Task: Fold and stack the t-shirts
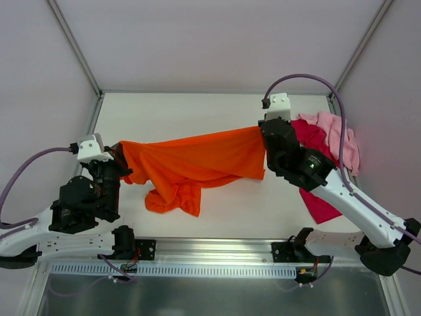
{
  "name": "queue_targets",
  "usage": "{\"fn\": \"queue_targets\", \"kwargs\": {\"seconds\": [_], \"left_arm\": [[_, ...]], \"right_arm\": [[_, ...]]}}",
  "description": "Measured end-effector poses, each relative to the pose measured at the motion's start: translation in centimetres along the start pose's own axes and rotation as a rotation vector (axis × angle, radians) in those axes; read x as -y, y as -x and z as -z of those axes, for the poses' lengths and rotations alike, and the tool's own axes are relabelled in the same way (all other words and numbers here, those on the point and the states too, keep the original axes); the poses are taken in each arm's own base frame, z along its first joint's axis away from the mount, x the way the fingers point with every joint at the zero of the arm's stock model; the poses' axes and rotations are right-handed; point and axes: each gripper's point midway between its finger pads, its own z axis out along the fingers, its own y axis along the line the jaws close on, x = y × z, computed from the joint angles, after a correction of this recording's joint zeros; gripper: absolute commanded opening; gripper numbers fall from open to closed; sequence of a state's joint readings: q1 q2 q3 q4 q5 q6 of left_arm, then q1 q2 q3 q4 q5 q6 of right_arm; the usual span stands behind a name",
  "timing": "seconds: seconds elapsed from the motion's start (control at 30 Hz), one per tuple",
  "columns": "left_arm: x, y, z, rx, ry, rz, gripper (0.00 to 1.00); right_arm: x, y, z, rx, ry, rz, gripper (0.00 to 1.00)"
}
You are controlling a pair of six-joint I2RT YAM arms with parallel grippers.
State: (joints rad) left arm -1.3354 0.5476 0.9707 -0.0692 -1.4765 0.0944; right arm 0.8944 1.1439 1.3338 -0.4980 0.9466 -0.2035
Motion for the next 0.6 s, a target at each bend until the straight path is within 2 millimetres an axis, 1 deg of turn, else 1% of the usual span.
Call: {"fn": "queue_targets", "kwargs": {"seconds": [0.07,0.17,0.23,0.3,0.33,0.4,0.47,0.53,0.6], "left_arm": [[0.3,-0.9,0.0,-0.002,0.001,-0.013,0.00],[1.8,-2.4,-0.1,-0.011,0.002,-0.049,0.00],[3.2,-3.8,-0.2,-0.023,0.001,-0.083,0.00],[3.9,-5.6,-0.2,-0.034,-0.004,-0.123,0.00],[3.8,-6.6,-0.2,-0.038,-0.004,-0.142,0.00],[3.1,-7.4,-0.4,-0.044,0.006,-0.139,0.00],[2.0,-7.2,-1.1,-0.053,0.043,-0.102,0.00],[0.8,-6.4,-1.7,-0.067,0.101,-0.072,0.00],[0.4,-5.9,-2.2,-0.079,0.151,-0.044,0.00]], "right_arm": [[-0.1,0.1,-0.1,0.002,0.002,-0.004,0.01],[-0.6,0.0,-0.3,-0.002,0.009,0.000,0.01],[-0.9,-0.2,-0.4,-0.007,0.013,0.006,0.01],[-1.0,-0.3,-0.5,-0.008,0.015,0.007,0.01],[-1.0,-0.3,-0.5,-0.008,0.016,0.007,0.01],[-1.1,-0.3,-0.5,-0.008,0.019,0.005,0.01],[-1.2,-0.3,-0.6,-0.008,0.020,0.002,0.01],[-1.2,-0.3,-0.6,-0.007,0.021,-0.002,0.01],[-1.3,-0.4,-0.5,-0.007,0.023,0.000,0.01]]}}
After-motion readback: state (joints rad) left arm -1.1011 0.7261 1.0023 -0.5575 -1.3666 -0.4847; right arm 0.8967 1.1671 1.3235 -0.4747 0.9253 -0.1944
